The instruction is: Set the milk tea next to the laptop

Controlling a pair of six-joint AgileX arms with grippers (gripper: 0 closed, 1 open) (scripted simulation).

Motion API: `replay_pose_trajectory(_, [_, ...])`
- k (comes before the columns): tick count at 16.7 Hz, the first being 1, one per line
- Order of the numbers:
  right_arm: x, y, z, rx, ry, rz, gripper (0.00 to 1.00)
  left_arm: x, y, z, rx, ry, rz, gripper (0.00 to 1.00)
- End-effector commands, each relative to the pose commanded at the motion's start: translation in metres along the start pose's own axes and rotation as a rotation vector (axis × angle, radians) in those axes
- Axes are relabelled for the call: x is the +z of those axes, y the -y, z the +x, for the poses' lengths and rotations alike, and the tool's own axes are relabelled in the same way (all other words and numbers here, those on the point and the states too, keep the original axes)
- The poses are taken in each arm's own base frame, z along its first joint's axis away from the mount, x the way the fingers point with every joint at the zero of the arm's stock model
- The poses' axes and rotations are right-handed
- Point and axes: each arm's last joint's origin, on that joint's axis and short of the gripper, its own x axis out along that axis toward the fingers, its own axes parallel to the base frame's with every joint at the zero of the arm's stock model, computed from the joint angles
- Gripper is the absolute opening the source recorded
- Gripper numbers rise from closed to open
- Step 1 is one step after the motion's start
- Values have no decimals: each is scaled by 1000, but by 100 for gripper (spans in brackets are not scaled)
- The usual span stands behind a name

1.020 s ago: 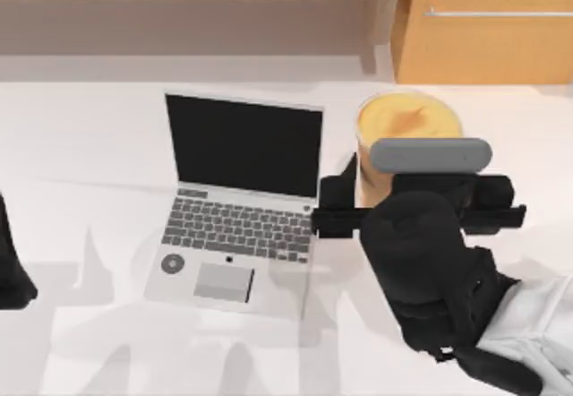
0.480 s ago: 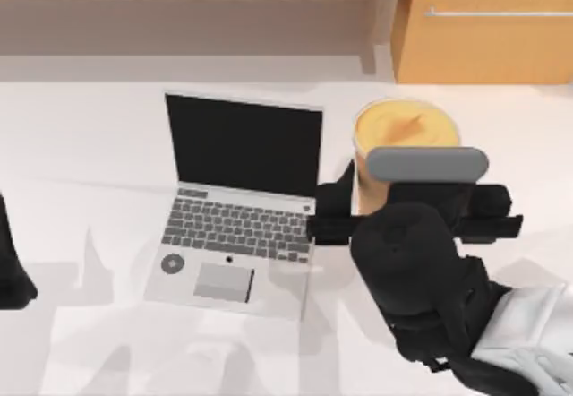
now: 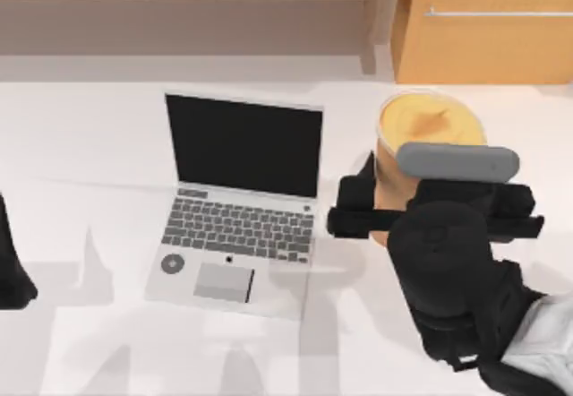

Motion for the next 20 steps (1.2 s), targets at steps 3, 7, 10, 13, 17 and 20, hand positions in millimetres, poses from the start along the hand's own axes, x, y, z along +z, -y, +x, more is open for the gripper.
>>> replay_pose_trajectory(3, [-7,-5,-1,10,3,-2,0,0,0,0,0,0,0,100])
replay_pose_trajectory(7, [-19,-16,0,9,-2,-23,0,0,0,0,0,0,0,100])
replay_pose_trajectory(10, [-30,-19,6,-4,-22,-55,0,0,0,0,0,0,0,100])
replay_pose_trajectory(13, [-35,-17,7,-9,-37,-74,0,0,0,0,0,0,0,100])
replay_pose_trajectory(17, [-35,-17,7,-9,-37,-74,15,0,0,0,0,0,0,100])
replay_pose_trajectory(20, [-35,-17,7,-9,-37,-74,38,0,0,0,0,0,0,100])
